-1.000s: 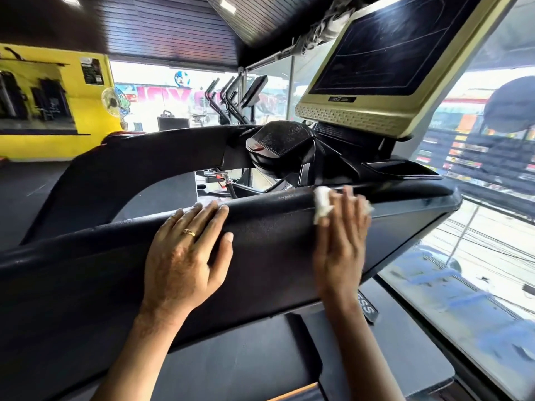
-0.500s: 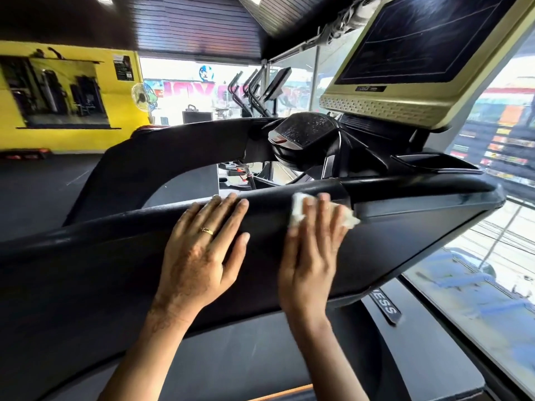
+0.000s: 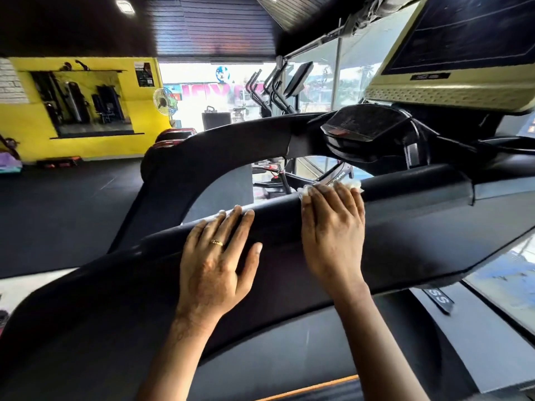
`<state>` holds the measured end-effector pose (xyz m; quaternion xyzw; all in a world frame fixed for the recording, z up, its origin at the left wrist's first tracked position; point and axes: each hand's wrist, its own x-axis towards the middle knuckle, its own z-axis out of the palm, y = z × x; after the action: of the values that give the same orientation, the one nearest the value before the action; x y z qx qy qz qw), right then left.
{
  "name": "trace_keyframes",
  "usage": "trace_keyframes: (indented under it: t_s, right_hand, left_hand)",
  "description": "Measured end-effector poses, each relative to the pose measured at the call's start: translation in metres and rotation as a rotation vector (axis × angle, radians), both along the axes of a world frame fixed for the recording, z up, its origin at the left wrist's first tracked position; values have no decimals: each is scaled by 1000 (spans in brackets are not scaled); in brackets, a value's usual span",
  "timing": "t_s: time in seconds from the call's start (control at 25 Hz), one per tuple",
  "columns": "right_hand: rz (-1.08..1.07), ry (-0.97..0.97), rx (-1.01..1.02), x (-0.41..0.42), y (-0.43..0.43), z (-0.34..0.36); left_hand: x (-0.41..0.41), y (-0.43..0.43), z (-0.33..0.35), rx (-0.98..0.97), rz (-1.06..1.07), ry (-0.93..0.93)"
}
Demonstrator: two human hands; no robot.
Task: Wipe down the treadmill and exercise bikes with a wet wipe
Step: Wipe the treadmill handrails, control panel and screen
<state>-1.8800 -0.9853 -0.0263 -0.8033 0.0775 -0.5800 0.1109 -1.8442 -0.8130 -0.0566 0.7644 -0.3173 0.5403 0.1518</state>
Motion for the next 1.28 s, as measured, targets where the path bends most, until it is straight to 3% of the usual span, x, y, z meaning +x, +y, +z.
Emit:
trace_keyframes:
  t_s: [0.16, 0.28, 0.44, 0.52, 0.64, 0.72, 0.88, 0.96, 1.0, 1.16, 1.2, 1.28]
  right_hand:
    - [-34, 176, -78, 21, 75, 1]
    - [-52, 180, -139, 30, 127, -2]
    - [230, 159, -278, 16, 189, -32]
    - [233, 116, -318, 3, 171, -48]
    - [2, 57, -75, -5, 113, -40]
    - [-97, -2, 64, 6, 120, -24]
    - [180, 16, -240, 22, 218, -65]
    - [219, -11, -291, 19, 191, -89]
    - [155, -44, -262, 17, 164, -94]
    - [35, -228, 281, 19, 123, -86]
    - [60, -209, 227, 23, 144, -94]
    - [214, -72, -156, 26, 191, -124]
  left_hand:
    - [12, 70, -13, -28, 19, 58]
    - [17, 109, -27, 1, -18, 76]
    - [26, 152, -43, -92, -58, 134]
    - [28, 159, -48, -70, -61, 139]
    - [26, 156, -48, -76, -77, 169]
    - [26, 156, -47, -83, -76, 176]
    - [28, 162, -51, -33, -112, 163]
    - [29, 165, -52, -9, -117, 166]
    - [29, 165, -51, -11, -116, 175]
    - [27, 164, -56, -43, -102, 155]
    - [25, 164, -61, -51, -82, 141]
    - [21, 165, -70, -42, -51, 114]
